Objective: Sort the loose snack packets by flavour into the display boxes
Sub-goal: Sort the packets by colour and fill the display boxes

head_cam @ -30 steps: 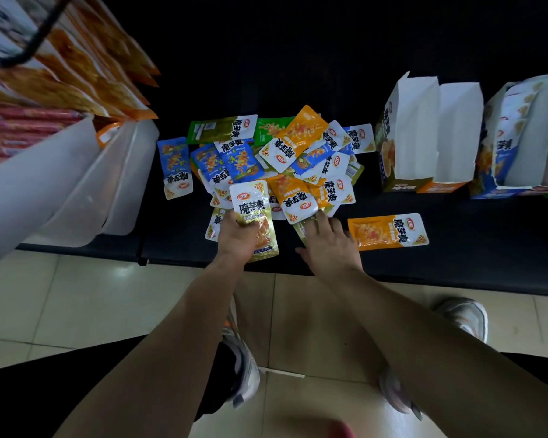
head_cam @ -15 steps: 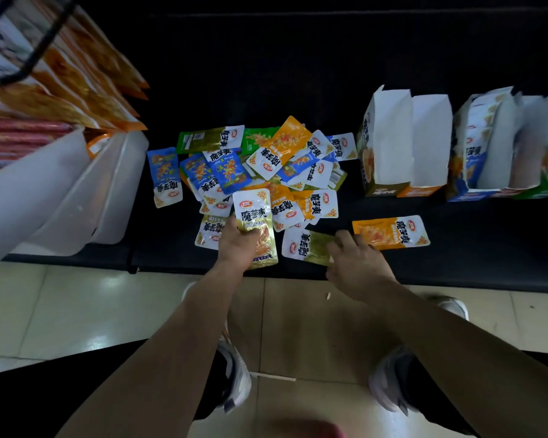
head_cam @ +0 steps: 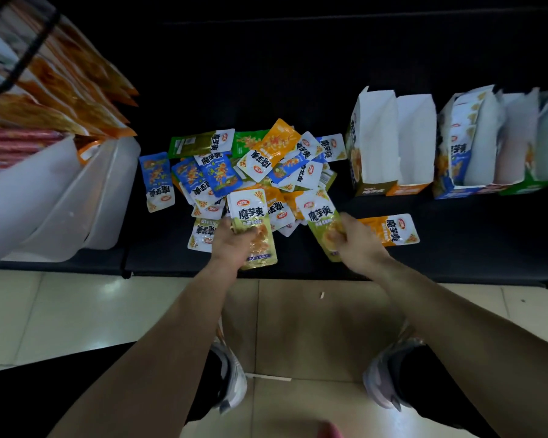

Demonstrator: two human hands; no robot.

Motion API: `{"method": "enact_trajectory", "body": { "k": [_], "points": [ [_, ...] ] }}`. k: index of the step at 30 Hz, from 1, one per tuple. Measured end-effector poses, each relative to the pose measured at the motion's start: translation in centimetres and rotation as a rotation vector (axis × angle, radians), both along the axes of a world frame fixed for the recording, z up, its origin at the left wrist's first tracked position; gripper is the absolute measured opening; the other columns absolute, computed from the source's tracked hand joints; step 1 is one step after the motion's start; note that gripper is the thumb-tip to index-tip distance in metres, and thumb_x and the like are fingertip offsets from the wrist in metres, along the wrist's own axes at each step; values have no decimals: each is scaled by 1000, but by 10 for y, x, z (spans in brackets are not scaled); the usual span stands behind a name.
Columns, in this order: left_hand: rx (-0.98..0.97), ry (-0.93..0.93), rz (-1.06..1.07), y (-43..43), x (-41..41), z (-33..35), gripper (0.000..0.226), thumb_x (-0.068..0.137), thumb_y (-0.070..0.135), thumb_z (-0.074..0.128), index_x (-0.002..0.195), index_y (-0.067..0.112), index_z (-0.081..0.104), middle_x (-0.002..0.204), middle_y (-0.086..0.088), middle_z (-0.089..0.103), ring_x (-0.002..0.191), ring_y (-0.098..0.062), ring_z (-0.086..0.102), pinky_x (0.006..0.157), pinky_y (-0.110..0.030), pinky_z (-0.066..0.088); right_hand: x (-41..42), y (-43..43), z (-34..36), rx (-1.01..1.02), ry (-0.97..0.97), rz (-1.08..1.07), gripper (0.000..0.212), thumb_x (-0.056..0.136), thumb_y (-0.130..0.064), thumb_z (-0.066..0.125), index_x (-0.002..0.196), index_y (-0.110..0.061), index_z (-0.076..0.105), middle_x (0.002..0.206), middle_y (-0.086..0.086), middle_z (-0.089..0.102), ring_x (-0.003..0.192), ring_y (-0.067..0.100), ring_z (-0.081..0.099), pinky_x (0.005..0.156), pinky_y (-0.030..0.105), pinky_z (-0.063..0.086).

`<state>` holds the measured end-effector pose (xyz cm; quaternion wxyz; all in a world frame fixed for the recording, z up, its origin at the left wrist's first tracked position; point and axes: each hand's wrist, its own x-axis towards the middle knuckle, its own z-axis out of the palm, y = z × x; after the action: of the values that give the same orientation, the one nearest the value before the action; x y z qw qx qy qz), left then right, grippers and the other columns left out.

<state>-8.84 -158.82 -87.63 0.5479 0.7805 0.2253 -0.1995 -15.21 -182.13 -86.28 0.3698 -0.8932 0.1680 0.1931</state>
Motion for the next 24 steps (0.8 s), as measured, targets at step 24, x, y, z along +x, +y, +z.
{"method": "enact_trajectory", "body": {
  "k": [24],
  "points": [
    [-99,62,-143,-3,-9,-6,26,92,27,70,115,17,64,102,0,74,94,-18,71,95,-44,53,20,36,-18,-100,-129,94,37,101,-29,50,138,-29,52,140,2,46,120,21,52,90,41,52]
  ]
}}
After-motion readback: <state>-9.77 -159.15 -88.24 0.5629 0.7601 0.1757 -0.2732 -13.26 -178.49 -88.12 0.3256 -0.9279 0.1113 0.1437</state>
